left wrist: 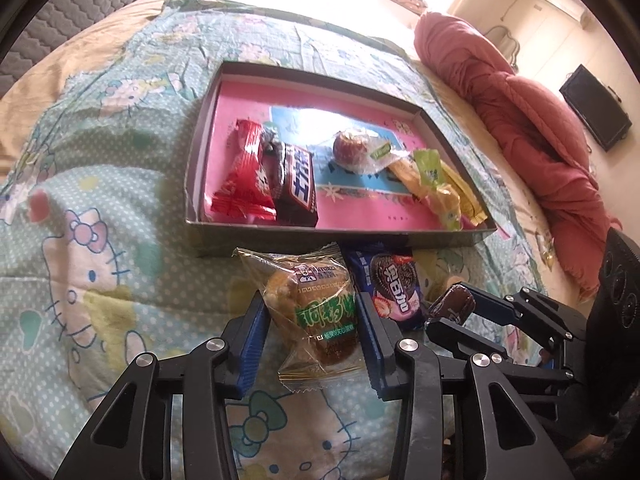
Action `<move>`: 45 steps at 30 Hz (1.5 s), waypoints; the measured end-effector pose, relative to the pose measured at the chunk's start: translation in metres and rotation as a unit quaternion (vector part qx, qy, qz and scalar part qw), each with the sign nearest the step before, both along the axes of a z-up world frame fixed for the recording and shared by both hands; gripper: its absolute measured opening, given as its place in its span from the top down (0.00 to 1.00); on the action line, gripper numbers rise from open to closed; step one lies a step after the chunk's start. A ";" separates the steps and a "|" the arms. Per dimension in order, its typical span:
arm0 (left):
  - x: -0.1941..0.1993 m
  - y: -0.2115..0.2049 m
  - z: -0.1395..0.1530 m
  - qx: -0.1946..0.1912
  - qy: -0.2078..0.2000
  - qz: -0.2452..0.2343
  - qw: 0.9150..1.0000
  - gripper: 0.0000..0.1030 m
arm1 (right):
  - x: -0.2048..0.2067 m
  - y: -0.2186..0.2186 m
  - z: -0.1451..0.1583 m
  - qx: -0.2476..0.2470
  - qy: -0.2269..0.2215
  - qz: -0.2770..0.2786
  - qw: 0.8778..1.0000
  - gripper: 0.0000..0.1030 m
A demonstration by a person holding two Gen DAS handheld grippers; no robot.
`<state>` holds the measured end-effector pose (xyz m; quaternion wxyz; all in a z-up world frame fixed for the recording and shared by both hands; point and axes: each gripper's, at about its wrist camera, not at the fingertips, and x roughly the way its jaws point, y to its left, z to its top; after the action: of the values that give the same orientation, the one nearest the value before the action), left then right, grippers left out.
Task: Organize snacks
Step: 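Close the right tool on the dark brown wrapped candy while the left lifts the pastry bag, then carry the pastry bag over the pink box while the right carries the brown candy there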
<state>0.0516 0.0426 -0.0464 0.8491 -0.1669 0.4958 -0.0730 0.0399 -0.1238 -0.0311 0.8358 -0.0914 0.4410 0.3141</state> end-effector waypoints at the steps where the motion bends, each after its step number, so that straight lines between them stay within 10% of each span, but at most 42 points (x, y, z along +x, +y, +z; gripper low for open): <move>1: 0.000 0.000 0.002 -0.001 -0.003 0.001 1.000 0.57 | 0.000 -0.001 0.001 0.001 -0.003 -0.001 1.000 0.62; 45: 0.021 0.004 0.052 0.009 -0.099 0.033 0.994 0.57 | 0.043 -0.043 0.049 0.106 -0.052 -0.075 0.990 0.62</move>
<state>0.0722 0.0467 0.0051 0.8975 -0.1670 0.4042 -0.0568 0.0826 -0.1670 0.0181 0.8837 0.0153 0.3672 0.2900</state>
